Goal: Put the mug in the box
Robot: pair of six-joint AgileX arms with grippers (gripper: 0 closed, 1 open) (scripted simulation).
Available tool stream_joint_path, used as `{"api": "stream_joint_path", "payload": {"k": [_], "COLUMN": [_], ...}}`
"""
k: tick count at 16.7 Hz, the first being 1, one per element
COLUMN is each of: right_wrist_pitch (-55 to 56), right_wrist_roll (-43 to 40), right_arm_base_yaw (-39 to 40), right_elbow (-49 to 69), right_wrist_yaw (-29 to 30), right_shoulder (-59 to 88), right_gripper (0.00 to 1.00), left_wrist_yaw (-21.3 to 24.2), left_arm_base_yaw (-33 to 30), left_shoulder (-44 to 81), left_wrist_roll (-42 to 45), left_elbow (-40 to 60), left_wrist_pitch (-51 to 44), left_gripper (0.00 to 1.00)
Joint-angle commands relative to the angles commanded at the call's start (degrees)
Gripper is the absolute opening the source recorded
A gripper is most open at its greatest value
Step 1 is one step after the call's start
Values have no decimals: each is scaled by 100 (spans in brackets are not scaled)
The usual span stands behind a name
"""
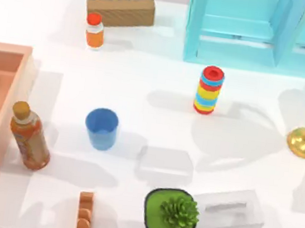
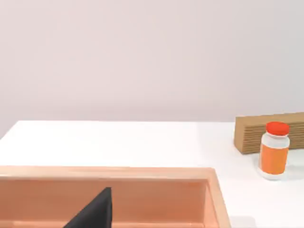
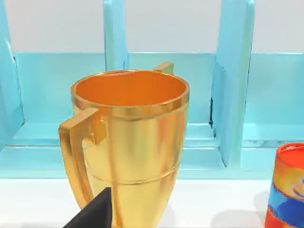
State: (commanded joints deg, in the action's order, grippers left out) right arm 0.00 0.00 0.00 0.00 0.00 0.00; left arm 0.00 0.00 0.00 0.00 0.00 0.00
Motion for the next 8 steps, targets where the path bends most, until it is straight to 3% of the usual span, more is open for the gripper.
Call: {"api": "stream_joint_path", "payload": {"k": [4, 8], "right_wrist_pitch": [0, 0], "right_wrist_roll": [0, 0], "right_arm_base_yaw": [0, 0], "right_elbow": [0, 0], "right_wrist_yaw": [0, 0], "right_shoulder": [0, 0], "right_gripper": [100, 100], "left_wrist_yaw": [1, 9], "left_arm_base_yaw": [-48, -322], "left_shoulder": [161, 1101], "left_wrist_roll": [-40, -279], "left_elbow": [147, 1012], "left_wrist_pitch": [-107, -728], "left_gripper": [100, 100]}}
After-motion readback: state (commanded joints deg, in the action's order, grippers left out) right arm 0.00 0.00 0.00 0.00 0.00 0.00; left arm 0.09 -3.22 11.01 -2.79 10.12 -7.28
